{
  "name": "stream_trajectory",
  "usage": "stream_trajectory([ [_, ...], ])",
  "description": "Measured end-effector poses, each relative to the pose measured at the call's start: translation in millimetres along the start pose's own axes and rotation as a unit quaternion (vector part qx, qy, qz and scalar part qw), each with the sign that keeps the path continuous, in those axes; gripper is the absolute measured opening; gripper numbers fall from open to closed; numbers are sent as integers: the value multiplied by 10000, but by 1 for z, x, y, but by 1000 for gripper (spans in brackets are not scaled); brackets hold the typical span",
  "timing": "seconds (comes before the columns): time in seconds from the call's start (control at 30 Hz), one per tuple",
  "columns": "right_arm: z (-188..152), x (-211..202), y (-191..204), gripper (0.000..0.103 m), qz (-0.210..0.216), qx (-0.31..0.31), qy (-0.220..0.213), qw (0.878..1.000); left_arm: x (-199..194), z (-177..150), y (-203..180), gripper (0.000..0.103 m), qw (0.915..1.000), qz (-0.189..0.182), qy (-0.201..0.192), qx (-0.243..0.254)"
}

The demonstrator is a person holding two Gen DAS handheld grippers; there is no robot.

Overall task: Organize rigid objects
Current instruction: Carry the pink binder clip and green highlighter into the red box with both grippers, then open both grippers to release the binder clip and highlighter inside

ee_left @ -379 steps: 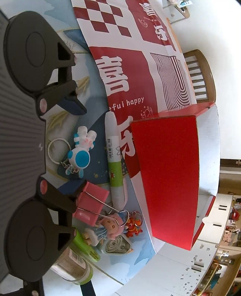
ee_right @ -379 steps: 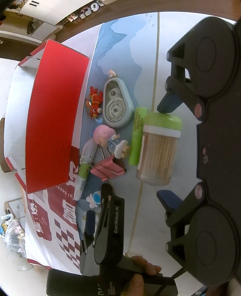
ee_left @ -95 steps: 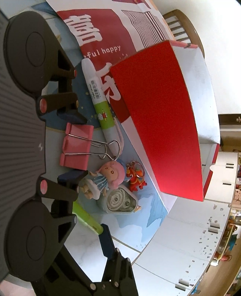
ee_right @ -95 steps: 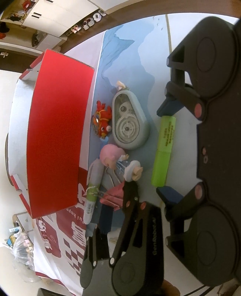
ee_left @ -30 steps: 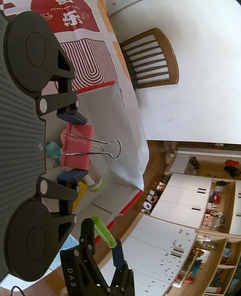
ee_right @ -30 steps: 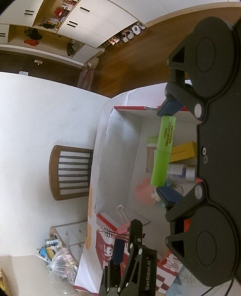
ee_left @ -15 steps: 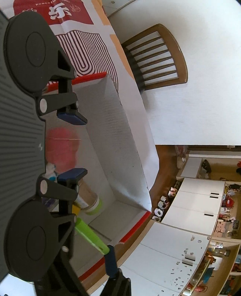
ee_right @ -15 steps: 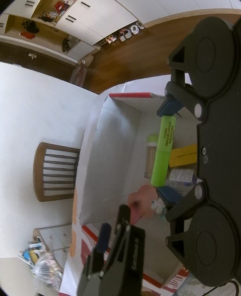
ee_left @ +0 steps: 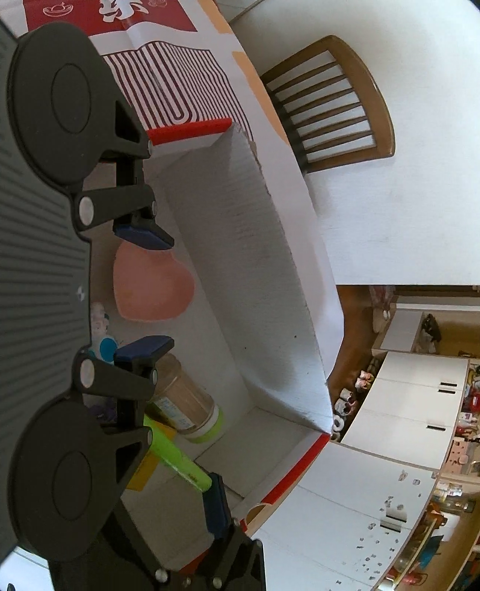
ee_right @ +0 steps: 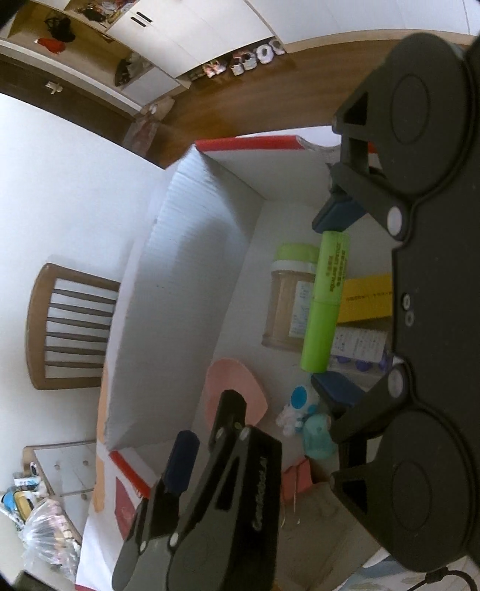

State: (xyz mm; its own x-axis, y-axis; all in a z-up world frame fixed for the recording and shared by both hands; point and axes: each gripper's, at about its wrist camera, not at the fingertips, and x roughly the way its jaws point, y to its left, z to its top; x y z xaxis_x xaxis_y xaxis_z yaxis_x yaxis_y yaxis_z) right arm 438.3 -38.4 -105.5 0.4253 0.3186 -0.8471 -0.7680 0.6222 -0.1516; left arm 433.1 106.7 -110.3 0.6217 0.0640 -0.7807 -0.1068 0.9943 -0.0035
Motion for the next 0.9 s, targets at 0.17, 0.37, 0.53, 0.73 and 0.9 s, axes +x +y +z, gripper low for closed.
stream_trajectory([
  [0.17,0,11,-3,81,-21,141,197,9997,5,-1,-2,51,10000,-27,70,3],
  [0.37,-2,12,-4,83,-9,131,176,9998,6,-2,-6,51,9999,-37,128,10],
  [0.53,-4,7,-5,85,-35,119,97,9999,2,-4,-7,51,9999,-32,127,-16],
  [0.73,-5,-8,-10,86,67,243,-101,9996,-8,-7,-9,51,10000,-18,71,-55],
  [0.9,-7,-25,-11,87,172,333,-301,9988,-19,-7,-13,51,9999,26,9,-97],
])
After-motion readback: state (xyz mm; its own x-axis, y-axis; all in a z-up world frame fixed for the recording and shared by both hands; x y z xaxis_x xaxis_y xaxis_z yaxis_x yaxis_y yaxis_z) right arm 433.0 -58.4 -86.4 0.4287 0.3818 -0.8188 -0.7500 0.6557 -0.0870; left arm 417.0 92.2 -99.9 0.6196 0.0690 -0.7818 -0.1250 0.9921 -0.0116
